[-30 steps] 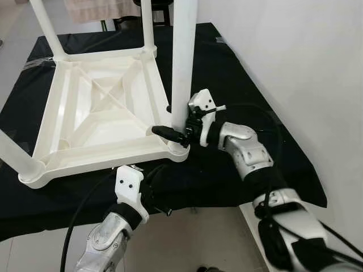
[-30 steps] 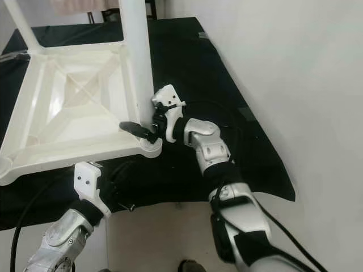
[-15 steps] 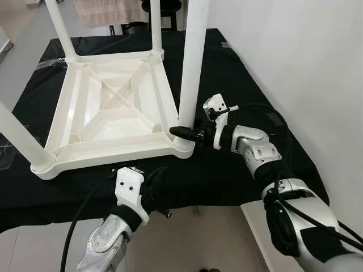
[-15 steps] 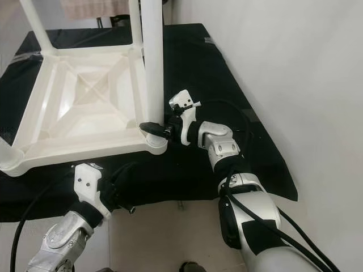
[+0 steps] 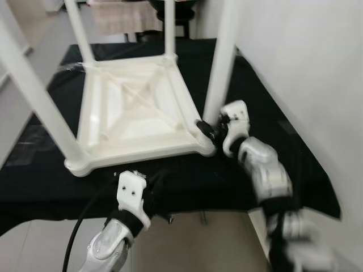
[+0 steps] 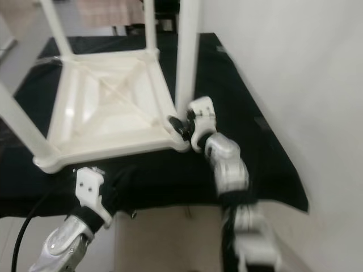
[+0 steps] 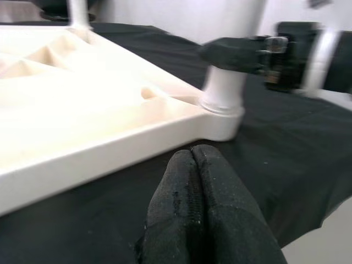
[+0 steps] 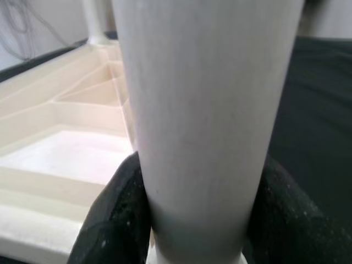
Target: Building children table
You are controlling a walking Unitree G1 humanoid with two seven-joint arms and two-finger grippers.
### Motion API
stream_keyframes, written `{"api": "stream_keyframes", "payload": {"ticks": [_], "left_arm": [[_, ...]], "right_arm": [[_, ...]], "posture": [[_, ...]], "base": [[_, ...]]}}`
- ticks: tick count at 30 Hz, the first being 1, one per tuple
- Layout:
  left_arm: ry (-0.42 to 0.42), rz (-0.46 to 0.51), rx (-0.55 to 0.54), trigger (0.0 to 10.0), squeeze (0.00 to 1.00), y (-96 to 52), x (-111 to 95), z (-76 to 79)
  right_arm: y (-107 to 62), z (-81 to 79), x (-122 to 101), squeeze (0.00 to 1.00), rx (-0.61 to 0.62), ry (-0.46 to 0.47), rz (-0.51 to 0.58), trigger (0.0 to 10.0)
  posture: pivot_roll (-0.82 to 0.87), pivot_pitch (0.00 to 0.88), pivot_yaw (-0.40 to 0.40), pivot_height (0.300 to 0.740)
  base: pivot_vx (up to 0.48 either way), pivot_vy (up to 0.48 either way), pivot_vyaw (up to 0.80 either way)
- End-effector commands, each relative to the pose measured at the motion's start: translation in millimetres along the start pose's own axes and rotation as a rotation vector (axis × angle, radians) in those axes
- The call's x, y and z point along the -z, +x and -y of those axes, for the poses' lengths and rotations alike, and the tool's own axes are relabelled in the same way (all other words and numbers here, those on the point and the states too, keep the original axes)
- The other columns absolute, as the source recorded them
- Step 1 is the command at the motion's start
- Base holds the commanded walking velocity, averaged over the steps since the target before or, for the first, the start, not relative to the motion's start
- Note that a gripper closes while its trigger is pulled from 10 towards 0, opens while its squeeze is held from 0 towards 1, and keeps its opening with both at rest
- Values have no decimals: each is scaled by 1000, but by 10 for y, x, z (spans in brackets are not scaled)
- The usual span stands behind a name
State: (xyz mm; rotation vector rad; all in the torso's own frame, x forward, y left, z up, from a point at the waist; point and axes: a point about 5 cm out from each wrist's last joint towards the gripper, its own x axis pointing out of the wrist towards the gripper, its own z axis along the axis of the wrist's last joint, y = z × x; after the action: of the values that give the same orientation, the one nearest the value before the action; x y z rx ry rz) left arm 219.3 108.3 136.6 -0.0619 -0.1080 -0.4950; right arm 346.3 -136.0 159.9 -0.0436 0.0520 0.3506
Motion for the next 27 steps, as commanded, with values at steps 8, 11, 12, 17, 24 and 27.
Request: {"api": "stream_keyframes", "payload": {"ticks": [8, 11, 12, 17, 24, 27], "left_arm": [[16, -17, -4, 10000, 0, -5, 7, -26], [15, -18, -5, 10000, 0, -6, 5, -29], [15, -18, -5, 10000, 0, -6, 5, -29], [9, -17, -3, 10000, 0, -1, -1, -31], [4, -15, -1, 10000, 0, 10, 1, -30], [0, -15, -1, 10000, 0, 13, 3, -29]], "right_arm": [[162, -490, 49, 0, -136, -74, -58, 10000], [149, -574, -59, 0, -168, -87, -39, 10000], [149, -574, -59, 0, -168, -87, -39, 10000], [144, -682, -352, 1000, -384, -71, 69, 10000], [216, -598, -524, 0, -642, -105, 148, 10000], [248, -507, -587, 0, -813, -151, 155, 10000]], "posture": [[78, 107, -5, 740], [77, 109, -6, 740], [77, 109, -6, 740], [76, 117, -4, 740], [76, 118, -9, 740], [76, 118, -9, 740]], "base": [[0, 0, 0], [0, 0, 0], [0, 0, 0], [0, 0, 0], [0, 0, 0], [0, 0, 0]]}}
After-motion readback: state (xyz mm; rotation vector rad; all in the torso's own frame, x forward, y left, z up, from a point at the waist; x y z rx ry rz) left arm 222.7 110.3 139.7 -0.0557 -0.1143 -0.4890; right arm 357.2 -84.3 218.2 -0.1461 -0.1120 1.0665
